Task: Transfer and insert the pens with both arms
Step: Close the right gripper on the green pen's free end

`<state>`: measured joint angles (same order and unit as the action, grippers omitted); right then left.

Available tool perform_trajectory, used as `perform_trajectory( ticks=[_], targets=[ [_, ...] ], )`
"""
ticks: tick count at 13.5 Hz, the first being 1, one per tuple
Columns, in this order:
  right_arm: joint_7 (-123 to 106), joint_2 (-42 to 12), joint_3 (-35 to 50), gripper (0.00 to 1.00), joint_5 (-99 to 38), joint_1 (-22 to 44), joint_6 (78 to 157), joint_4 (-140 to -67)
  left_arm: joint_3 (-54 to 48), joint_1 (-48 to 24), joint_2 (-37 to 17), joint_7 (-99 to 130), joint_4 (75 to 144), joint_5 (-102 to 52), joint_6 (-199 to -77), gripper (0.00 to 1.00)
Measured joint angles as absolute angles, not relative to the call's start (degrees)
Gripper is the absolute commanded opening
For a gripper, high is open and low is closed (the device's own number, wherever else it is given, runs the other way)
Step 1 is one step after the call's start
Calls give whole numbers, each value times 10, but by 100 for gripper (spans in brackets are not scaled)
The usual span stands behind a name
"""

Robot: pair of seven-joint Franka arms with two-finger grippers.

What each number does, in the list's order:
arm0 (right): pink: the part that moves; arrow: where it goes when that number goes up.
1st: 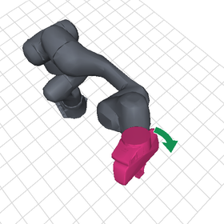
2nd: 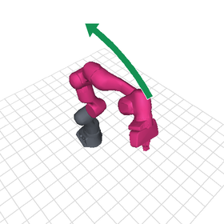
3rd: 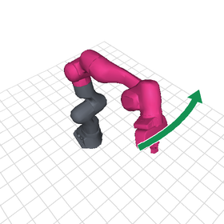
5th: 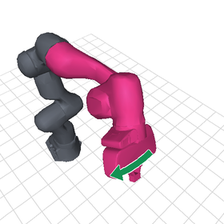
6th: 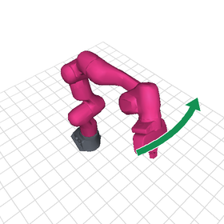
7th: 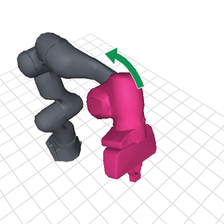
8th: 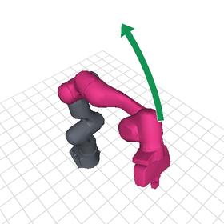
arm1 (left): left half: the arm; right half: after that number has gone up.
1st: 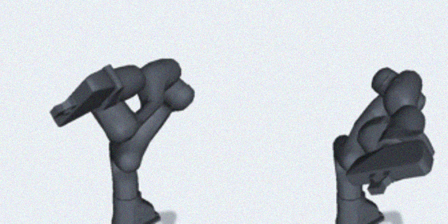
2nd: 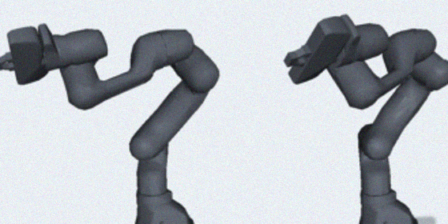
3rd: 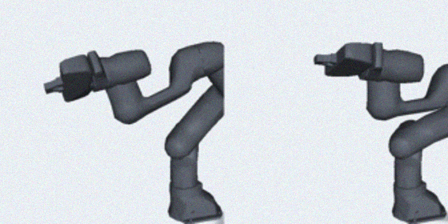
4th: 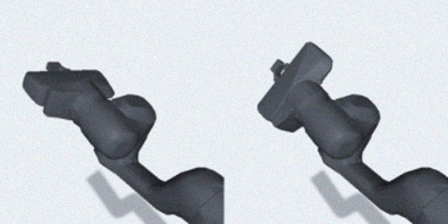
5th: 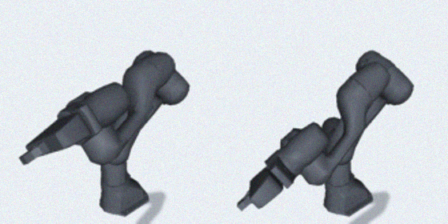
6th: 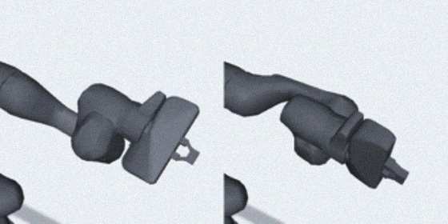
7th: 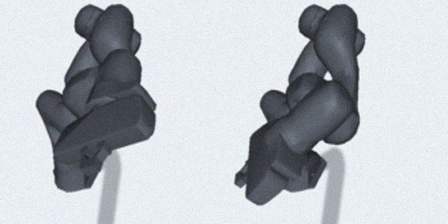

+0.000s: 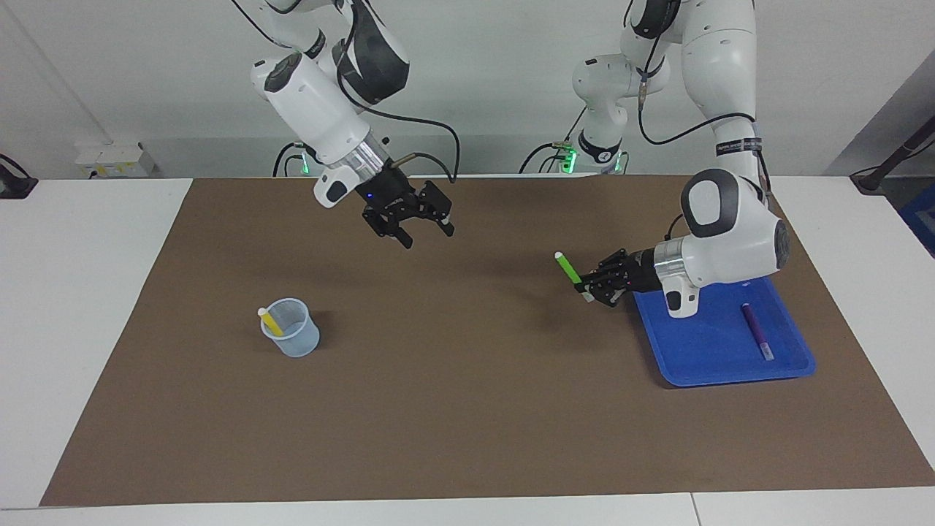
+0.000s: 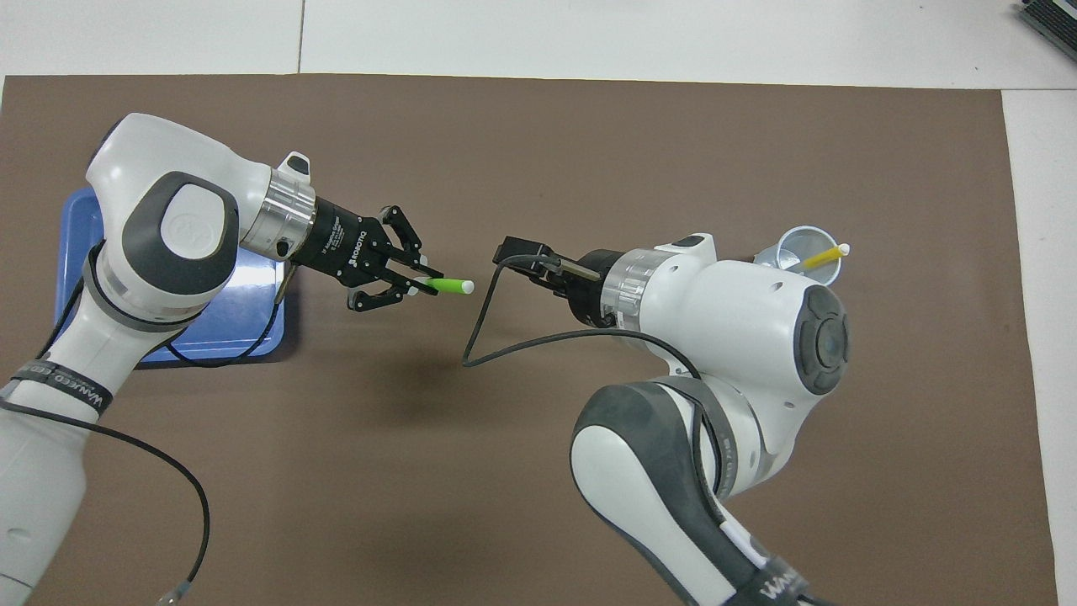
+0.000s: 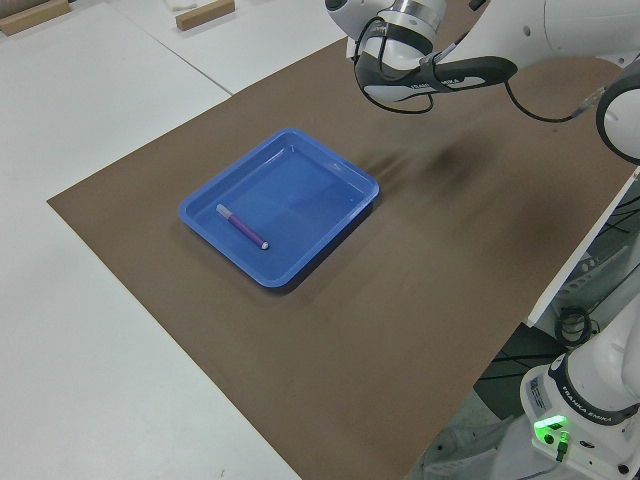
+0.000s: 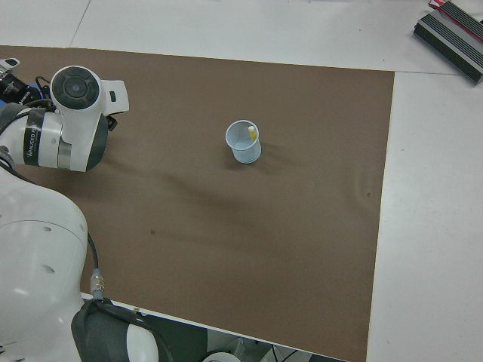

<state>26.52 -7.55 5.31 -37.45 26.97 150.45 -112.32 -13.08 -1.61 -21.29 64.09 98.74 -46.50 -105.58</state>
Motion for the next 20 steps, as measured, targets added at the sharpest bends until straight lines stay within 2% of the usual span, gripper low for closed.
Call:
perform_trajectory(
  ticks=[5, 8, 11, 12, 14, 16, 20],
  targets=[
    [265, -81, 53, 100, -374, 295, 1496, -1114, -130, -27, -213, 677, 988, -485, -1077, 0],
    [263, -81, 53, 93, -367, 297, 1490, -1113, -131, -37, -212, 678, 988, -486, -1086, 0],
    [256, -82, 51, 92, -342, 296, 1480, -1110, -132, -49, -210, 680, 987, -487, -1087, 0],
    [252, -82, 49, 88, -338, 294, 1471, -1107, -132, -52, -209, 680, 987, -487, -1087, 0],
    [235, -85, 48, 67, -337, 290, 1454, -1099, -132, -57, -205, 681, 987, -487, -1087, 0],
    [226, -88, 47, 52, -337, 284, 1451, -1095, -132, -62, -201, 683, 987, -487, -1087, 0],
    [223, -90, 47, 37, -337, 280, 1451, -1094, -132, -69, -200, 689, 987, -487, -1087, 0]
  ],
)
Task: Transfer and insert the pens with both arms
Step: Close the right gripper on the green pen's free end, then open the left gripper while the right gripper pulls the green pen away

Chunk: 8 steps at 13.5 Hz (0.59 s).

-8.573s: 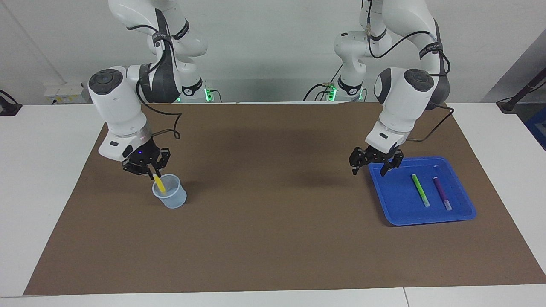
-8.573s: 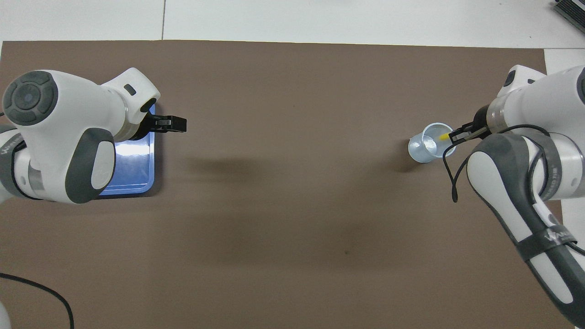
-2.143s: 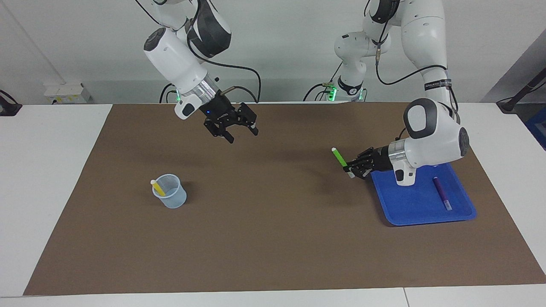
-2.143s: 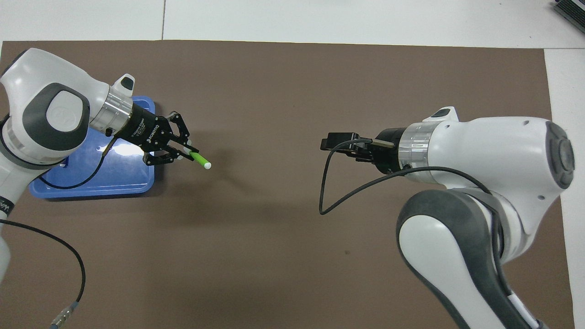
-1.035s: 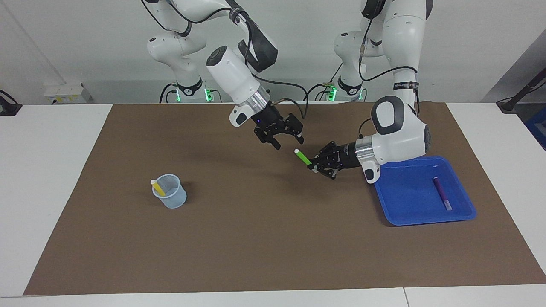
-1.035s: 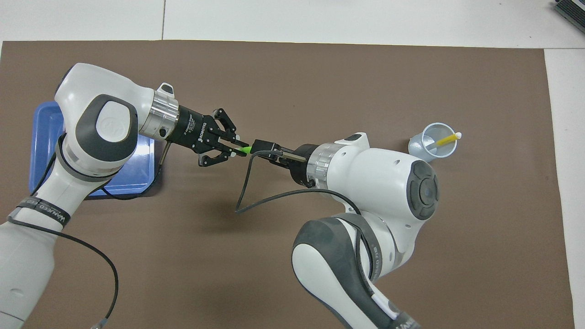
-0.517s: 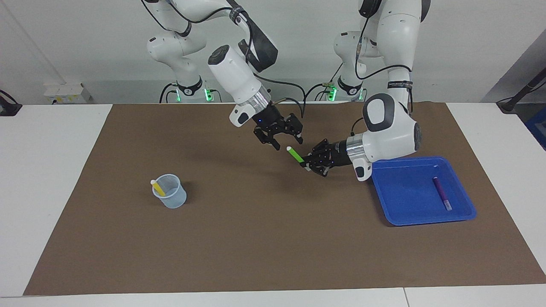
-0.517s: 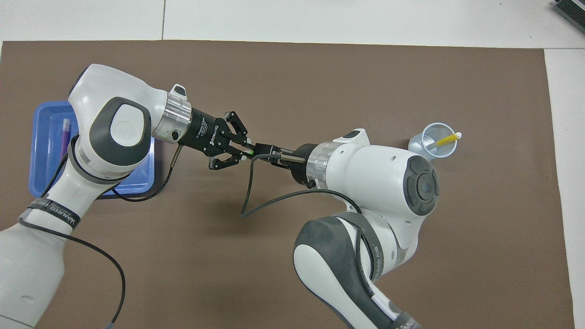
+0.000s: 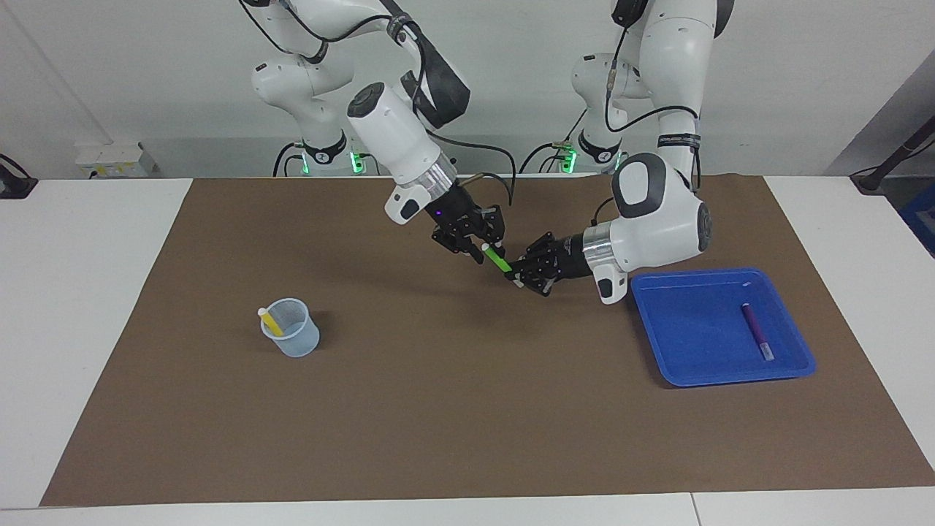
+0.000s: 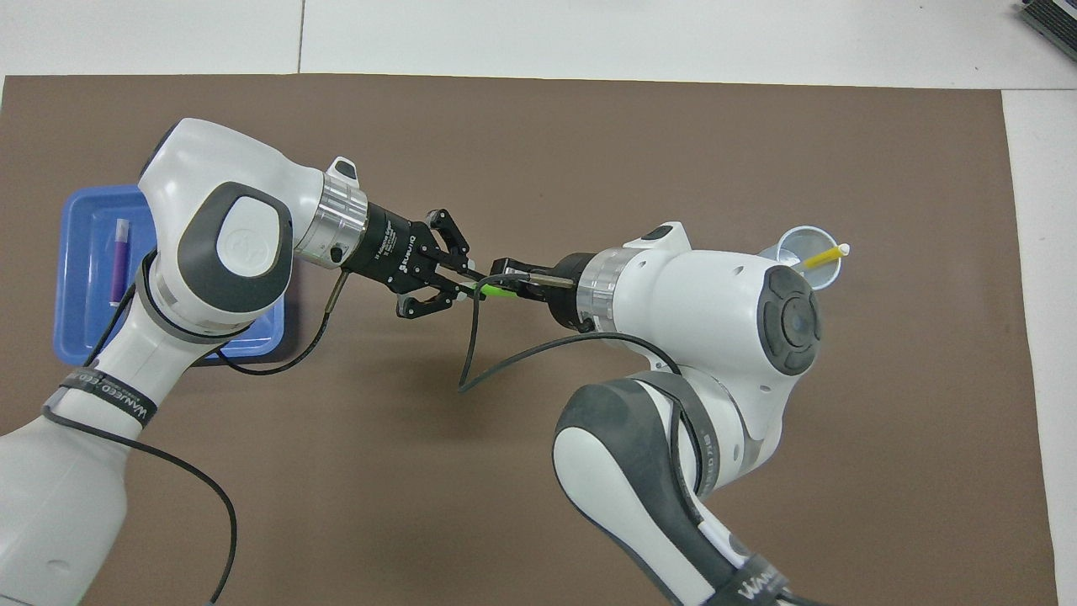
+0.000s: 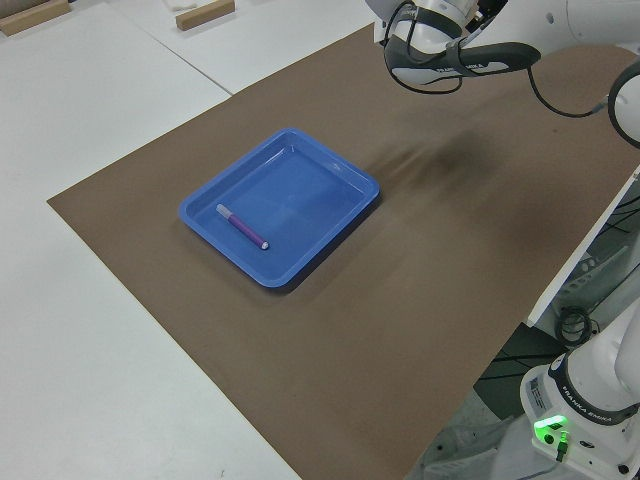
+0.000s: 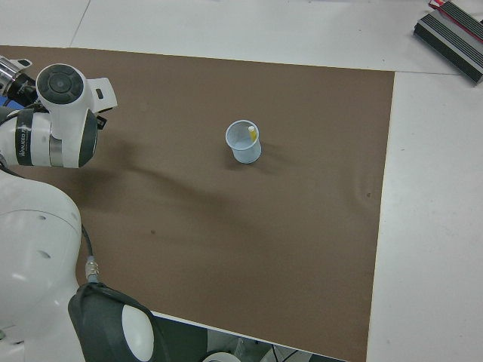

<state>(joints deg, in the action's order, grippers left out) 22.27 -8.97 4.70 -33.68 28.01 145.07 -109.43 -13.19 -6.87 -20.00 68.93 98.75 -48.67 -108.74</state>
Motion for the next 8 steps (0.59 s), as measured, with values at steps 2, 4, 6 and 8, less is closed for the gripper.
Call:
perform_trajectory(
  ticks=[2, 4, 6, 8],
  targets=[
    [223, -90, 47, 32, -337, 280, 1451, -1094, -131, -70, -200, 690, 987, -487, -1089, 0],
    [223, -90, 47, 15, -337, 280, 1450, -1094, -131, -70, -200, 690, 987, -487, -1089, 0],
    [223, -90, 47, 0, -336, 280, 1449, -1094, -130, -70, -200, 690, 987, -487, -1090, 0],
    [223, -91, 47, 0, -336, 280, 1449, -1094, -130, -70, -200, 690, 988, -487, -1090, 0]
  ],
)
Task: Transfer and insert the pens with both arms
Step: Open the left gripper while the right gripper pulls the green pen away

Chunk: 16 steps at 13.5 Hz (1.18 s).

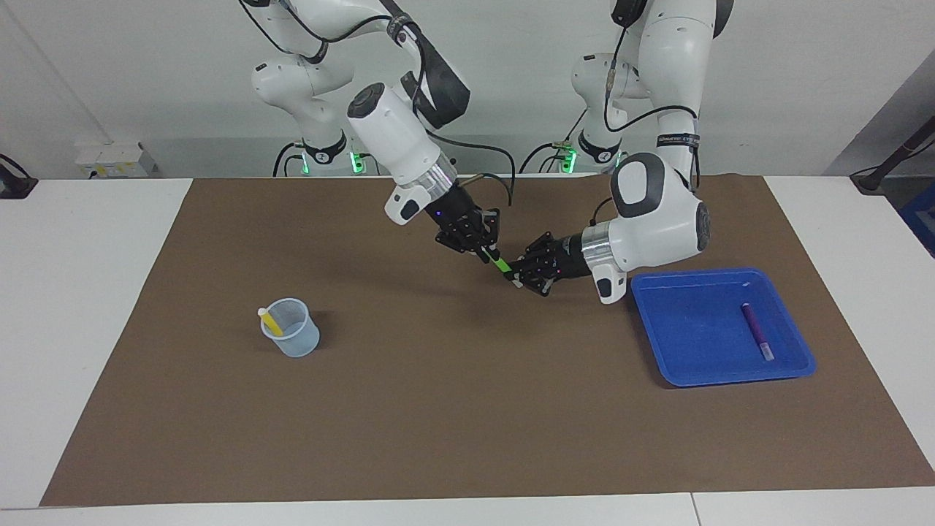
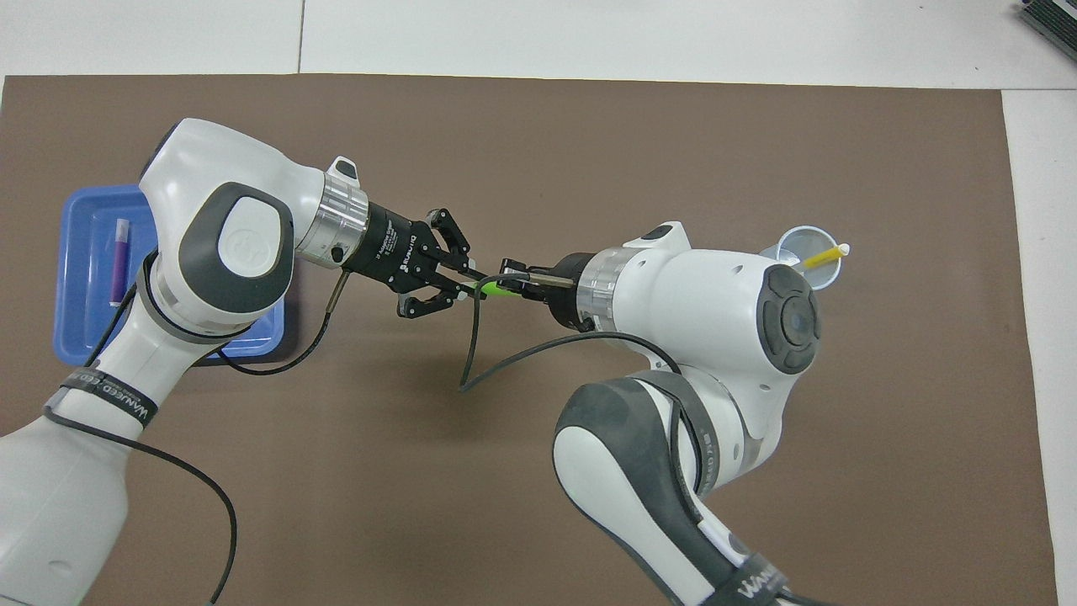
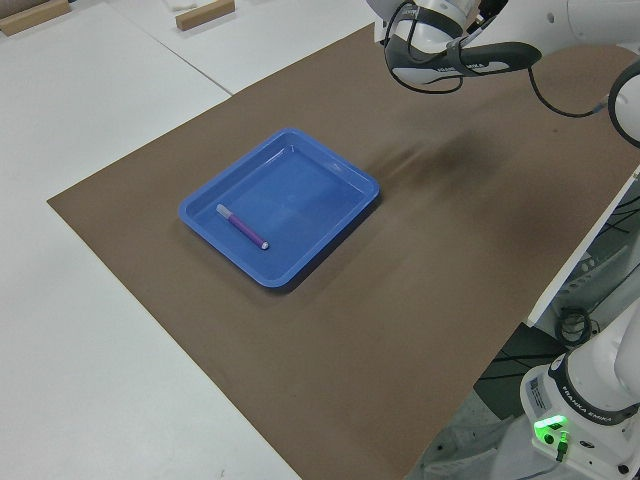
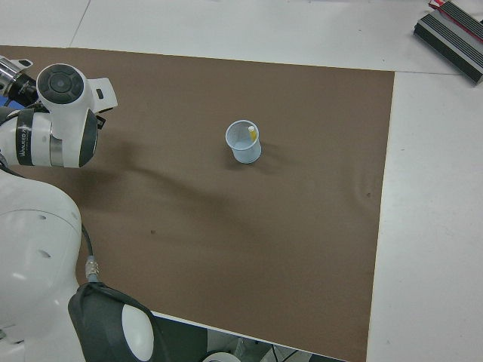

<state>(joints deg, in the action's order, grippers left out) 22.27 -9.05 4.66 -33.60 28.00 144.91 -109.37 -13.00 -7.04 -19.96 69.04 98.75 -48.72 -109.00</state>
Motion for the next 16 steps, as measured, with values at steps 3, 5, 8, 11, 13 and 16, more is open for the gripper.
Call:
perform_trajectory(
  ticks=[3, 5, 8, 11, 13, 16],
  targets=[
    [223, -91, 47, 0, -336, 279, 1449, -1094, -130, -71, -200, 690, 988, -488, -1092, 0],
    [223, -91, 46, 0, -336, 275, 1441, -1090, -132, -72, -200, 690, 987, -489, -1098, 99],
    [223, -91, 42, 0, -305, 248, 1381, -1061, -132, -84, -196, 687, 987, -488, -1112, 100],
    [222, -87, 40, 0, -241, 203, 1294, -1022, -131, -97, -175, 689, 987, -475, -1120, 100],
    [216, -84, 40, 0, -211, 176, 1245, -1001, -124, -96, -163, 689, 991, -449, -1119, 100],
    [153, -82, 38, 0, -201, 127, 1175, -985, -120, -93, -154, 660, 998, -347, -1098, 100]
  ],
)
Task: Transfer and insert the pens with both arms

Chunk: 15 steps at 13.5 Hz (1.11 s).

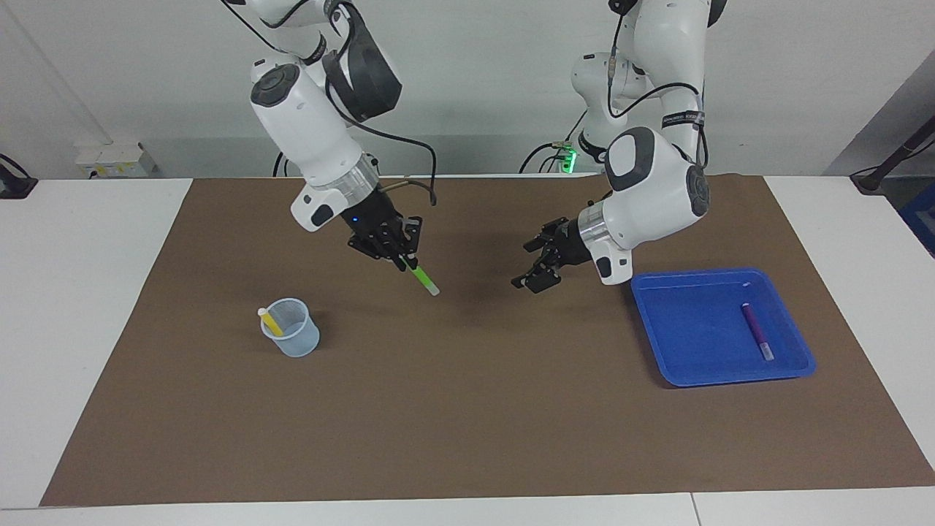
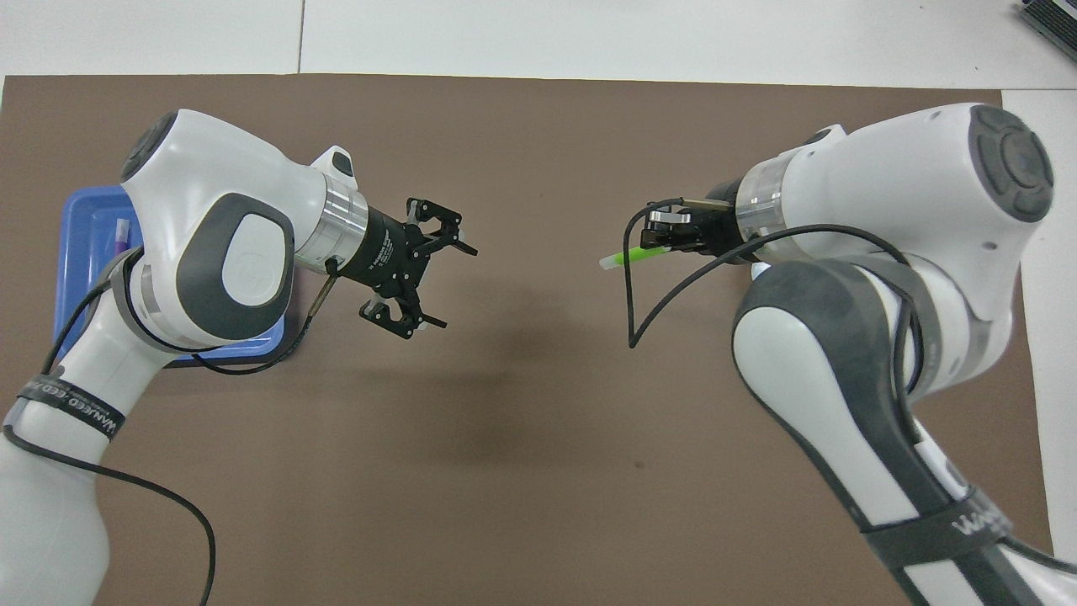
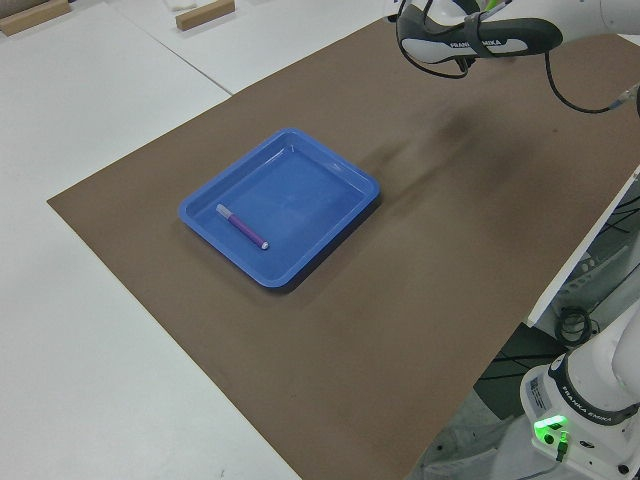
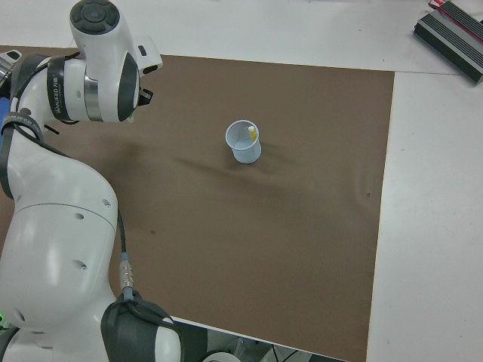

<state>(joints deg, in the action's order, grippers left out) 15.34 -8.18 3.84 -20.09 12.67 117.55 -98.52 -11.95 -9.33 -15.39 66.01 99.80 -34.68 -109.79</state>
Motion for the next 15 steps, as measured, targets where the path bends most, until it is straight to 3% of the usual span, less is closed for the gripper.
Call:
perform_trajectory(
  ticks=[6, 10, 15],
  targets=[
    [50, -70, 38, 0, -98, 64, 1092, -980, -116, -61, -148, 470, 1004, -201, -1050, 100],
    [-40, -69, 38, 0, -50, 18, 1075, -980, -114, 6, -146, 318, 1004, -160, -1047, 100],
    [-132, -69, 37, 0, -28, -33, 1083, -980, -114, 18, -141, 249, 1004, -66, -1067, 100]
  ],
)
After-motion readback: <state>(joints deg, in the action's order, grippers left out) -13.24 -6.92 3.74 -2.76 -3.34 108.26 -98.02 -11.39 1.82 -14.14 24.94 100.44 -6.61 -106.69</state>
